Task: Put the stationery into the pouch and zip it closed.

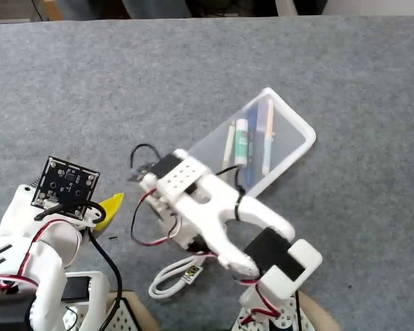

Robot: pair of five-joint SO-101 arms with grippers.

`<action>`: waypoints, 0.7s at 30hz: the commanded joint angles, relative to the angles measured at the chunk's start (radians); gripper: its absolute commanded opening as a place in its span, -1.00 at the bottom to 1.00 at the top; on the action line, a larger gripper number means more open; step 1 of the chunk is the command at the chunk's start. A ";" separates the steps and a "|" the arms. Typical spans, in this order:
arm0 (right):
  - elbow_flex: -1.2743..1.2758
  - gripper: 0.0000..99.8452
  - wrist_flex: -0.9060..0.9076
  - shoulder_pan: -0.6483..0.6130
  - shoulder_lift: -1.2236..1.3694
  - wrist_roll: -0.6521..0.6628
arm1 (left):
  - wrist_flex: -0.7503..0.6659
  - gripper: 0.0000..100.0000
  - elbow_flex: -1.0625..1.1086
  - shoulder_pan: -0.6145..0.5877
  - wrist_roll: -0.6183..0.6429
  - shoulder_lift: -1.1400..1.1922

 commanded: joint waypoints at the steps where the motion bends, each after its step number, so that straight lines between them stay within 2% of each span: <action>1: 0.001 -0.35 0.046 0.049 -0.018 0.031 | -0.005 -0.24 -0.044 -0.004 -0.006 -0.003; 6: 0.007 -0.35 0.046 0.037 0.007 0.048 | -0.008 -0.24 -0.044 -0.004 -0.006 -0.003; 9: -0.010 -0.35 0.041 -0.015 0.015 0.041 | -0.008 -0.24 -0.044 -0.004 -0.006 -0.003; 21: -0.082 -0.34 -0.031 -0.011 0.173 -0.126 | 0.002 -0.24 -0.087 -0.001 -0.006 -0.003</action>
